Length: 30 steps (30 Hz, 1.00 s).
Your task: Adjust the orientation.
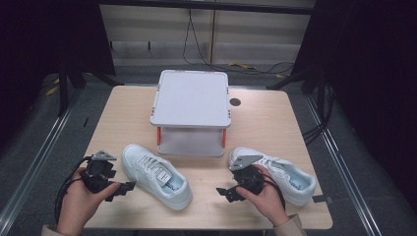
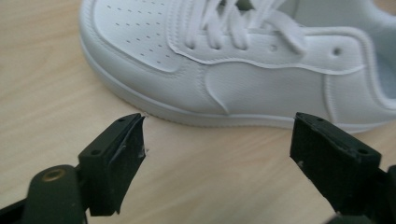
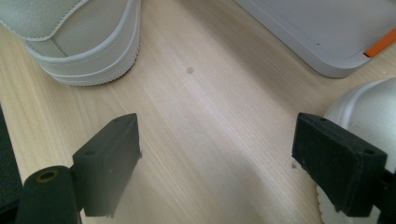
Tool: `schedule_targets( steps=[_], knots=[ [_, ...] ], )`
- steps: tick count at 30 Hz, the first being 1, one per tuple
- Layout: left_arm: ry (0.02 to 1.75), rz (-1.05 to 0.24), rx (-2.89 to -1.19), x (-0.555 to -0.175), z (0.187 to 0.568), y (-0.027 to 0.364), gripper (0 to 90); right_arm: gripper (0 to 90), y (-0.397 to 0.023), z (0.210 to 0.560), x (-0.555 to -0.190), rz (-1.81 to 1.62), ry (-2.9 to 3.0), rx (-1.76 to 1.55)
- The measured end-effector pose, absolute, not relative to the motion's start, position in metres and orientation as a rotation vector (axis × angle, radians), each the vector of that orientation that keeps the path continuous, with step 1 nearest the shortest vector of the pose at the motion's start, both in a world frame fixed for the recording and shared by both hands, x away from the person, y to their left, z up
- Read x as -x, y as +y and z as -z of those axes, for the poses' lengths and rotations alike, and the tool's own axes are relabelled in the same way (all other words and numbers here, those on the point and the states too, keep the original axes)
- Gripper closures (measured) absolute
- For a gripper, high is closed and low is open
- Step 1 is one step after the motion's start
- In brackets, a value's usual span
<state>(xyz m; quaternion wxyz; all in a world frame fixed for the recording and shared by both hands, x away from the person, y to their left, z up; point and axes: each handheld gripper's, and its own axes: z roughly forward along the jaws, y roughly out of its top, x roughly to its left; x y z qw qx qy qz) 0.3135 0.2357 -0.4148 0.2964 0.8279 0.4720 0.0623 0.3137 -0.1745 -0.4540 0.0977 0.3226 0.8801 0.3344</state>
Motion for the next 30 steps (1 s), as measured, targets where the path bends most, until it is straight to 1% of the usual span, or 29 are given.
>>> schedule_targets(
  steps=[8, 13, 17, 18, 22, 25, 30],
  knots=[
    [1.234, -0.155, -2.214, -0.309, 0.405, 0.221, 17.8, 14.8, -0.171, 0.455, -0.312, -0.993, 2.603, -0.955],
    [1.275, -0.122, -2.226, -0.31, 0.407, 0.211, 17.9, 14.8, -0.172, 0.453, -0.313, -1.005, 2.59, -0.965],
    [1.309, -0.106, -2.267, -0.313, 0.41, 0.206, 18.3, 14.8, -0.174, 0.453, -0.313, -1.007, 2.586, -0.972],
    [1.325, -0.077, -2.271, -0.315, 0.412, 0.205, 18.9, 14.8, -0.174, 0.454, -0.313, -1.006, 2.589, -0.976],
    [1.34, -0.047, -2.291, -0.319, 0.41, 0.201, 21.4, 14.7, -0.174, 0.456, -0.314, -0.998, 2.594, -0.984],
    [1.351, -0.019, -2.349, -0.325, 0.404, 0.188, 21.2, 14.8, -0.173, 0.457, -0.314, -0.999, 2.594, -0.98],
    [1.395, 0.022, -2.352, -0.331, 0.401, 0.179, 21.5, 14.6, -0.173, 0.457, -0.314, -0.987, 2.582, -1.0]
  ],
)
